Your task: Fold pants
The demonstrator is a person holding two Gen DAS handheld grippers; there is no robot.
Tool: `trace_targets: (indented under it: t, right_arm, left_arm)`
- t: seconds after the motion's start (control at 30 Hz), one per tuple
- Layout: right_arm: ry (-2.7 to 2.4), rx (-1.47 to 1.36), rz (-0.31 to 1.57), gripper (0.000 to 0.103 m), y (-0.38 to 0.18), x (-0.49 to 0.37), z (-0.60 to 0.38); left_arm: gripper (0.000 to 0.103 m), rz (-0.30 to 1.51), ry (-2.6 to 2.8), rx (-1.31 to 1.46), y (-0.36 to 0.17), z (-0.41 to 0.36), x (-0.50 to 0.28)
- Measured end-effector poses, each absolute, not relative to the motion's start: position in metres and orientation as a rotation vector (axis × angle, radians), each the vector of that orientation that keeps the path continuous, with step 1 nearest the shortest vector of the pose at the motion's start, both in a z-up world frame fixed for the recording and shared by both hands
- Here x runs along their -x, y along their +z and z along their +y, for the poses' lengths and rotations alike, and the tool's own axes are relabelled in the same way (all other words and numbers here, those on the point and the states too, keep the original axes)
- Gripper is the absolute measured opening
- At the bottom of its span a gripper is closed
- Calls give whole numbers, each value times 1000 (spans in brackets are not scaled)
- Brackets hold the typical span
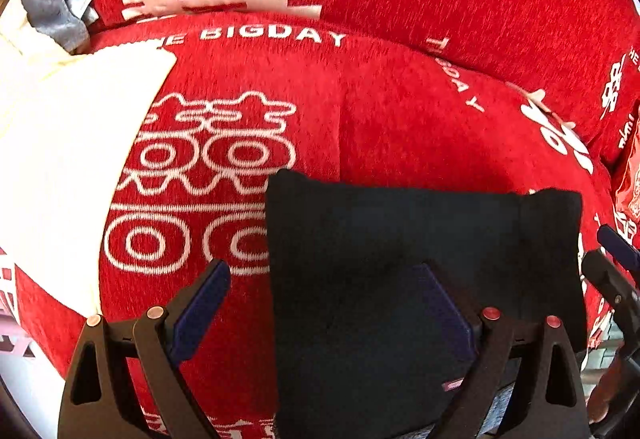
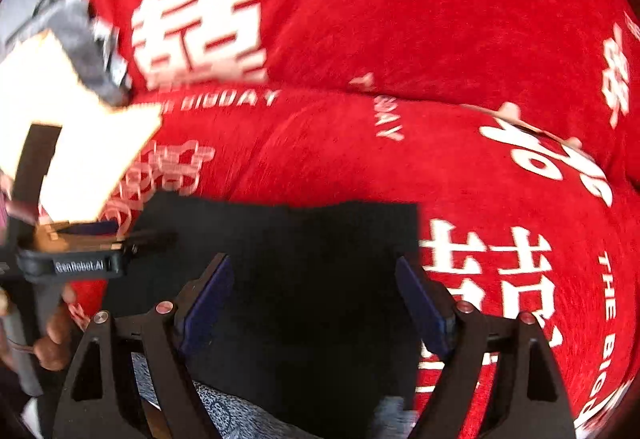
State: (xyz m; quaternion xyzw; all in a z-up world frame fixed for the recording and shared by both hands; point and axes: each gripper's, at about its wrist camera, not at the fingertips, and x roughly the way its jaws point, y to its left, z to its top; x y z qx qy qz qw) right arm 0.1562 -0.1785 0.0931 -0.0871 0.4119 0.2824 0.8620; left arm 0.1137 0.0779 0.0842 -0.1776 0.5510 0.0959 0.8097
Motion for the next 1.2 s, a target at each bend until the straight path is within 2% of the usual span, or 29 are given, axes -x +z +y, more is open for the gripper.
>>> trace_targets:
  t: [0.13,0.27,0.33,0.6,0.77,0.8,1.2]
  right_arm:
    - [606,244,876,86,88,-165,-158]
    - [622,313,977,87,50,-179,-131]
    - [577,342,968,88,39,-177,-129]
    - [584,312,926,90,63,-167,-135]
    - [565,310,1009,90,46,-182,-132]
    - [562,324,1007,90,42,-180,-132]
    - [546,390,977,92,42,-128,-154]
  left_arm:
    - [96,1195,222,397,80,76,-128]
    - [96,1270,226,361,60,67,-141]
    - [96,1270,223,343,56,62,-141]
    - [96,1167,233,302,83,52,-132]
    - [97,1229,268,255,65,49,-141]
    - [100,1227,273,250,64,47,-140]
    - [100,1224,246,300,64,37,-101]
